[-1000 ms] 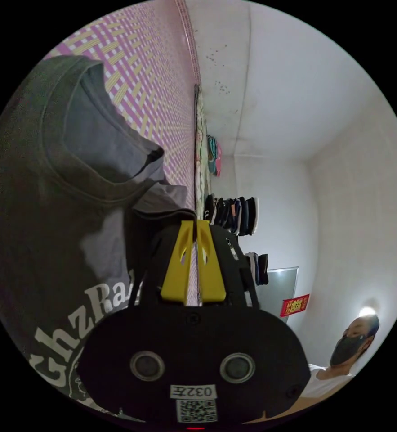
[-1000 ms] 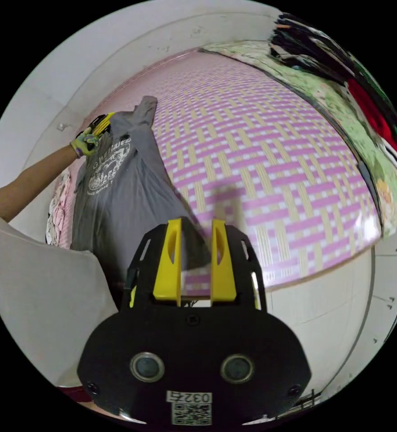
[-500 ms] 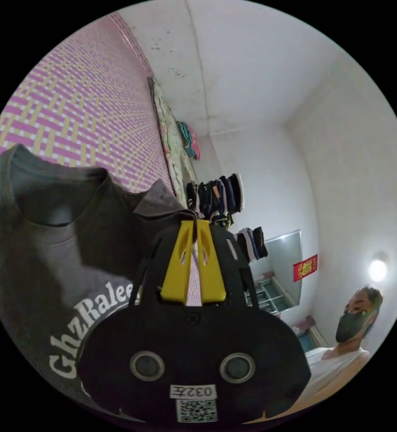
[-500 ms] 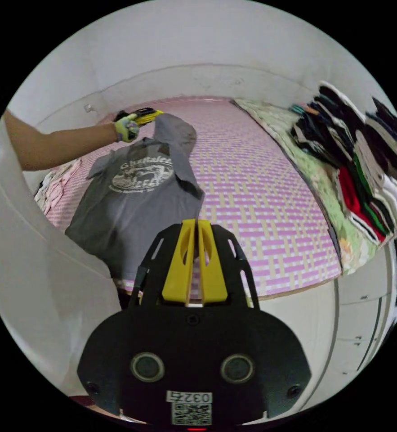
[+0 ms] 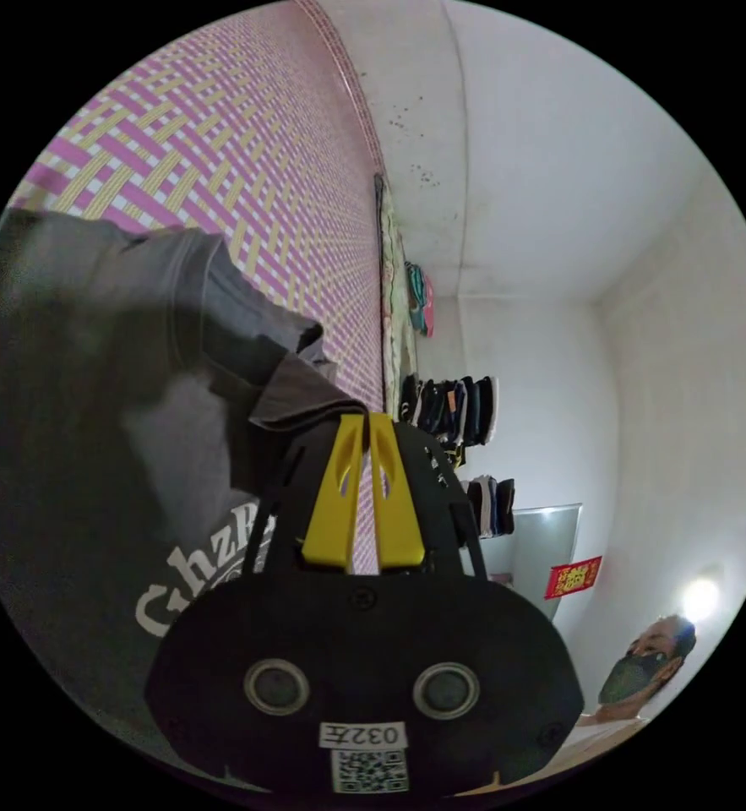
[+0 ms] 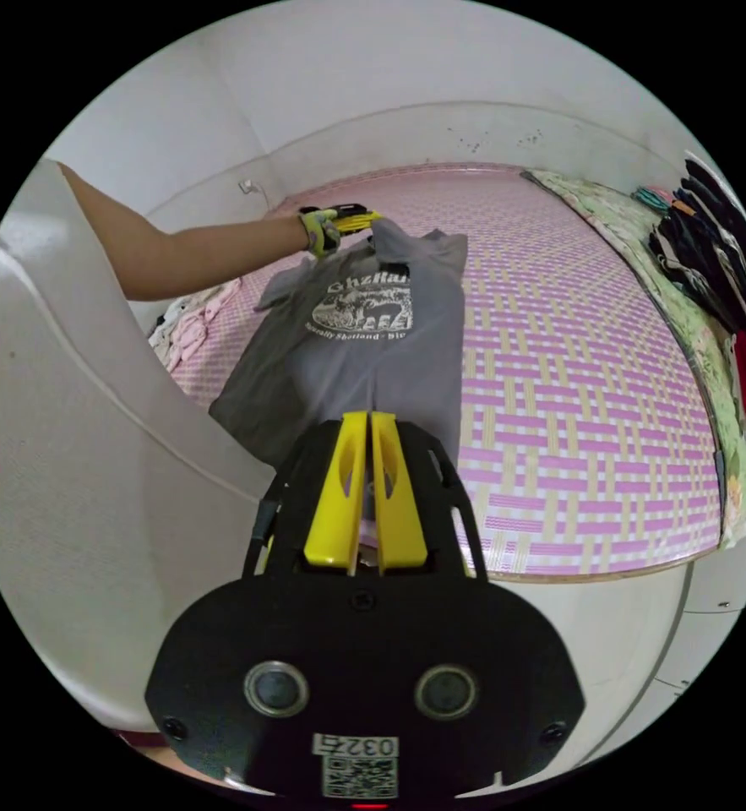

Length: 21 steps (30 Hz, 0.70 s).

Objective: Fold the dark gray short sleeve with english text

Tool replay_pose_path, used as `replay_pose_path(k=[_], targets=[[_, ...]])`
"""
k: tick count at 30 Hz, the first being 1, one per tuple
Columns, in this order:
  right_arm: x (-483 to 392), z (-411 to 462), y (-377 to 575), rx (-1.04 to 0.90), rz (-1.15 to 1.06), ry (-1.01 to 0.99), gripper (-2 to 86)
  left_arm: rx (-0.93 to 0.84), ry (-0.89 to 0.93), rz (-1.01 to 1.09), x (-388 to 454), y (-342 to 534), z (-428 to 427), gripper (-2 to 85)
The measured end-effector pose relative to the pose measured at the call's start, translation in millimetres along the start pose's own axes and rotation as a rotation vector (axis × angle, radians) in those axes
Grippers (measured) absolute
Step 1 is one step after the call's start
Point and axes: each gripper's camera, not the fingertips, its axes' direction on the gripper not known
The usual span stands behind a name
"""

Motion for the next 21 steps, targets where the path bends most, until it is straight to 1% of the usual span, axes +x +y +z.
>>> replay_pose_path(k=[3,6,7,8,10,11,12,14,16,18,21], targets=[[13,-12,-3,0.025,0.023,-0.030,-1.0,0.002,0.049,-0.031,3,-15,10,-0.9],[20,-3,-3,-0.004,0.035,-0.080,-1.0,-0.094,-0.036,-0.053,3,-29,32,-0.9],[20,4,-3,-0.023,0.035,-0.110,-1.0,-0.159,-0.095,-0.087,-1,-32,45,-0.9],[21,14,-4,-0.074,0.034,-0.113,-1.0,-0.211,-0.098,-0.112,-3,-33,57,-0.8],[23,27,-6,-0.163,0.045,-0.079,-1.0,-0.236,-0.073,-0.120,1,-32,69,-0.8],[27,28,-7,-0.169,0.057,-0.086,-1.0,-0.242,-0.105,-0.108,9,-33,72,-0.8],[30,27,-7,-0.165,0.067,-0.107,-1.0,-0.243,-0.139,-0.102,13,-33,73,-0.8],[40,32,-9,-0.183,0.101,-0.183,-0.7,-0.230,-0.314,-0.073,26,-34,72,-0.7],[44,42,-9,-0.211,0.110,-0.180,-0.3,-0.239,-0.386,-0.074,28,-33,73,-0.5],[50,59,-9,-0.254,0.134,-0.178,1.1,-0.225,-0.384,-0.072,30,-30,73,0.1],[54,86,-8,-0.311,0.152,-0.248,5.9,-0.081,-0.410,-0.071,44,-18,57,3.3]])
